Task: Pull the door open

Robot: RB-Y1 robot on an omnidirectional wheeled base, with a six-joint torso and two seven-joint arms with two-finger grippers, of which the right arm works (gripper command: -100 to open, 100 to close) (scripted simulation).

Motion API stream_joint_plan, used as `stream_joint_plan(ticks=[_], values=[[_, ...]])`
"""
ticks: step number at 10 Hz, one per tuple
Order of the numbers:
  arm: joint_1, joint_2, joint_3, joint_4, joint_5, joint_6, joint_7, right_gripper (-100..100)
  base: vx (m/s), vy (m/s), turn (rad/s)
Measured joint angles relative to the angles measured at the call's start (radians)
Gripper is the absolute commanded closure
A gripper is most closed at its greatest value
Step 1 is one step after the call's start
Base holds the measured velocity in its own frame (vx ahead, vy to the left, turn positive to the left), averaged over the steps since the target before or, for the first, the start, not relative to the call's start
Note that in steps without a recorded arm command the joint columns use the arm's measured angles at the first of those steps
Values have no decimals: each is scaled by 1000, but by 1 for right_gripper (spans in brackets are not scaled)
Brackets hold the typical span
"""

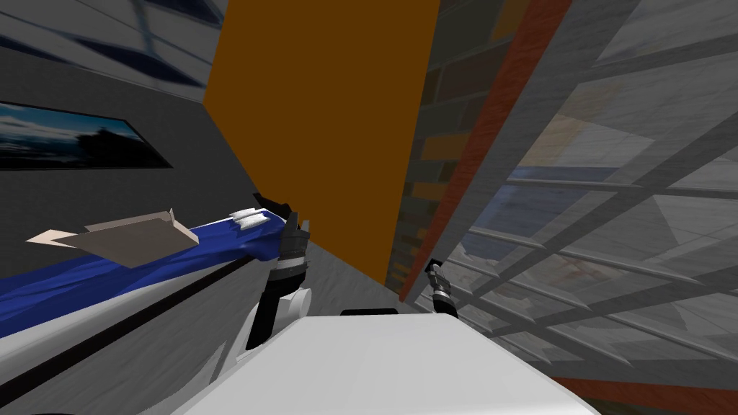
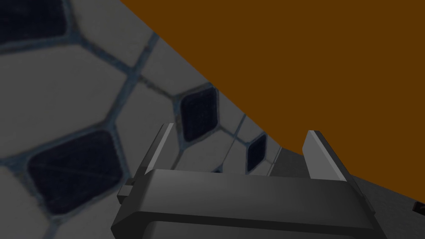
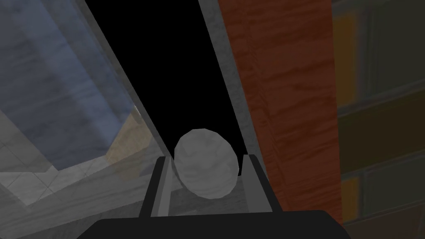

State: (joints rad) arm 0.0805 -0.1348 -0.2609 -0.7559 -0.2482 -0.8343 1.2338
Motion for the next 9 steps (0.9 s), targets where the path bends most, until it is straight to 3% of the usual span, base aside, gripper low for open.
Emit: stream_joint_plan(ticks=[9], values=[[23,4,6,-28,0,7,-223,100,-15,4,10]])
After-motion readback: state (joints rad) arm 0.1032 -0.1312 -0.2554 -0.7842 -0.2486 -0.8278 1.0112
